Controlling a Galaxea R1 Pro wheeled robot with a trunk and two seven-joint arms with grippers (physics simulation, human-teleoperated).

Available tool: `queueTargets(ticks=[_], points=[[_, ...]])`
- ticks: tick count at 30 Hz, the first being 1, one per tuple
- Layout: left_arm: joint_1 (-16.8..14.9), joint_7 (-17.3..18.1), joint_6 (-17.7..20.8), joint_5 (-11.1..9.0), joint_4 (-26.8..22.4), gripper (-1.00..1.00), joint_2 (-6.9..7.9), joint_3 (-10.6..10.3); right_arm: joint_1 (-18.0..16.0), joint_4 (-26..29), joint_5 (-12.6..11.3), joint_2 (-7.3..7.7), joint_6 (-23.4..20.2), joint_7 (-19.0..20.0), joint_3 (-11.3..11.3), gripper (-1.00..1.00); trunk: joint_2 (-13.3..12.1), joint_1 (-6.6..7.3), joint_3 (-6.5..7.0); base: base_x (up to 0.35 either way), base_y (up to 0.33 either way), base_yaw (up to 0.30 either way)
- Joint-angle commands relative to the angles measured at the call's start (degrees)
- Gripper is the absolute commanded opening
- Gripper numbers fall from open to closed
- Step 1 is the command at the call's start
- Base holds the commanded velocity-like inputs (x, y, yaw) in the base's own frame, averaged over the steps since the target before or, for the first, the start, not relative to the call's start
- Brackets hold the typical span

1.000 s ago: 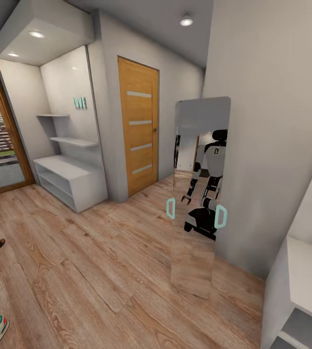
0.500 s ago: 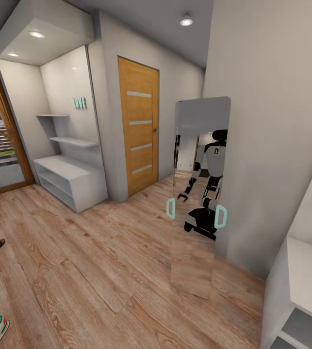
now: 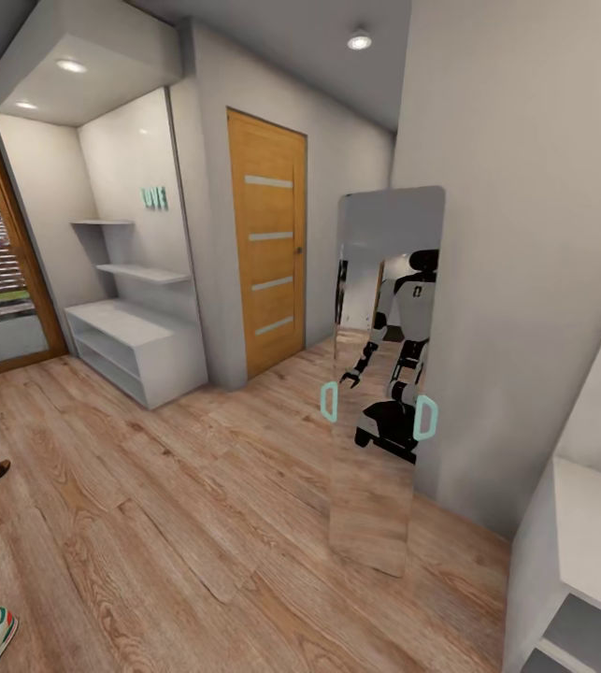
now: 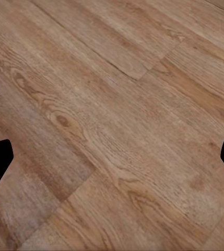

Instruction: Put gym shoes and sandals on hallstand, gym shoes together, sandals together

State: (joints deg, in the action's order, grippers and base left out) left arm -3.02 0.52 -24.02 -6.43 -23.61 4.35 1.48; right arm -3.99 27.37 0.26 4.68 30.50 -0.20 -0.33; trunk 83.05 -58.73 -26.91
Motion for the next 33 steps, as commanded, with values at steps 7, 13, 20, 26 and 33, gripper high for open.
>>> queueTargets(ticks=[7,13,20,26,33], points=[[0.1,-0.2,-0.2,-0.5,0.1,1.0,0.14,-0.1,0.0,-0.2,0.1,-0.07,0.2,-0.1,0.0,1.0,0.0,0.0,-0.38,0.0,0.0,0.111],[0.1,-0.2,-0.2,-0.3,0.3,1.0,0.05,-0.2,0.0,-0.4,0.2,-0.1,0.2,-0.1,0.1,1.0,0.0,0.0,-0.76,0.0,0.0,0.164],[0.1,-0.3,-0.2,-0.1,0.4,1.0,0.05,-0.2,-0.1,-1.4,0.2,-0.11,0.2,-0.1,0.0,1.0,0.0,0.0,-1.24,0.0,0.0,0.178],[0.1,-0.3,-0.2,-0.1,0.4,1.0,-0.01,-0.2,-0.1,-1.8,0.2,-0.11,0.2,-0.1,0.0,1.0,0.0,0.0,-1.65,0.0,0.0,0.181],[0.1,-0.3,-0.2,0.0,0.4,1.0,-0.04,-0.3,-0.1,-1.8,0.2,-0.11,0.2,-0.1,0.1,1.0,0.0,0.0,-2.13,0.0,0.0,0.182]])
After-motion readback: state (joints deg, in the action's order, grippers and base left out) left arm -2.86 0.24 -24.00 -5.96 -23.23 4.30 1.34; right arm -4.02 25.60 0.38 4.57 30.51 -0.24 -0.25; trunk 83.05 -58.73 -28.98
